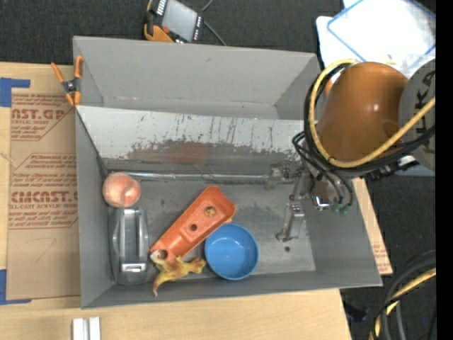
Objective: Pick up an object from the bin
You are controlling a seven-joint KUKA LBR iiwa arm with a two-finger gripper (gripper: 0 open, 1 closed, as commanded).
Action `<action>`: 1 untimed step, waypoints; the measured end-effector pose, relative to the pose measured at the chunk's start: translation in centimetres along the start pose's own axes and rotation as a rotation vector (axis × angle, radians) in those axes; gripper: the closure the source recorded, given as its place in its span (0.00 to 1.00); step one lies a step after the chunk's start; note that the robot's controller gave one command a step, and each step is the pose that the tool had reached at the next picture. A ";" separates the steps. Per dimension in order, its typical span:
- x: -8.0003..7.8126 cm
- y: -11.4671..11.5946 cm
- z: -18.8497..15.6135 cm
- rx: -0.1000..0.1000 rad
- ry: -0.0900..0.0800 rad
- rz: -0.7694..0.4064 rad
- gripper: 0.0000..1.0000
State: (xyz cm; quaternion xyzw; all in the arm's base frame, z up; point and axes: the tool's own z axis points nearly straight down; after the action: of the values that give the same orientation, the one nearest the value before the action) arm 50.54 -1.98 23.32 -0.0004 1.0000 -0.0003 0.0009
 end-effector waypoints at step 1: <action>0.0 0.0 0.0 0.000 0.000 0.000 0.00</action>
Offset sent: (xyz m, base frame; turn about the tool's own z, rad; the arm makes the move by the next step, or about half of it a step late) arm 0.0306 0.0545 -0.0757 -0.0885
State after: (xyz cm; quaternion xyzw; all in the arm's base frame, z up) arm 50.54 -1.98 23.32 -0.0004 1.0000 -0.0003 0.0009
